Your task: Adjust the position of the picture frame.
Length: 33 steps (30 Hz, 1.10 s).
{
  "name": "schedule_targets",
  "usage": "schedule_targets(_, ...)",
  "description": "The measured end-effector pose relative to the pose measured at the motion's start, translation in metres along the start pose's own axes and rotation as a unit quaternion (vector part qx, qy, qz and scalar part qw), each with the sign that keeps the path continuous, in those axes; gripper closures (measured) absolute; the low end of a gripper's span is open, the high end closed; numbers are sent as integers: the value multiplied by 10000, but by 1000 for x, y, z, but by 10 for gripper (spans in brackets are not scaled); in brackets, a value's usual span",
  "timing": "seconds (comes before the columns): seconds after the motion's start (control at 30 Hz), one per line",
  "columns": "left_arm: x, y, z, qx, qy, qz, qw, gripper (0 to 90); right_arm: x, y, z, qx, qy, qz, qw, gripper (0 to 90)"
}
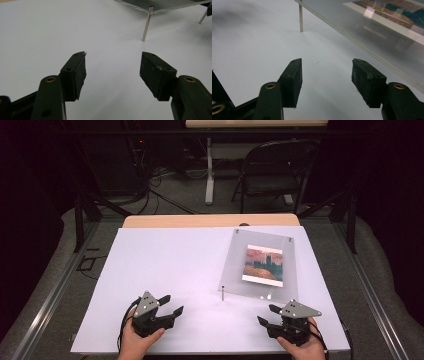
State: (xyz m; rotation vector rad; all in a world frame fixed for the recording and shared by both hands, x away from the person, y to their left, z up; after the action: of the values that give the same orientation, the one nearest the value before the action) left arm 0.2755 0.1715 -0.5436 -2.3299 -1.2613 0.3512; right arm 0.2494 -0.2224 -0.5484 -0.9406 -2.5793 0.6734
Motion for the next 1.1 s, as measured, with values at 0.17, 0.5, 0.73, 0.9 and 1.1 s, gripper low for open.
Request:
schedule_targets(0.17,2,-2,0,-86,-8,-4,10000,377,1,-2,-2,-122,19,-34,9999,407)
schedule_targets(0.5,4,-8,-4,-324,-308,165,9989,380,7,-16,-11,-576,-154,51,9982,470)
schedule_targets(0.73,3,-17,-15,-492,-423,313,9974,396,8,-26,-15,-722,-137,-75,9973,509)
schedule_targets(0.9,-1,-23,-28,-566,-285,362,9973,417,12,-33,-21,-745,-208,-73,9970,535)
schedule_targets(1.1,-8,-27,-39,-618,-75,457,9970,413,14,-42,-28,-857,-272,-84,9959,543)
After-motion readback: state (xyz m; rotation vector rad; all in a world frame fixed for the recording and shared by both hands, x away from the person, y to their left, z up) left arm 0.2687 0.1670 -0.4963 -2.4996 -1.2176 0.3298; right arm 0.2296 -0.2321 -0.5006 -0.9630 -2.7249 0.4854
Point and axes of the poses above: each handheld gripper's, and its own axes: y roughly forward along the jaws, z roughly out of its underside, x roughly to its left, the point moved 2 cm from there along y, roughly forward along the jaws, and after that the axes turned 10 degrees about -z, right-handed, at the moved point
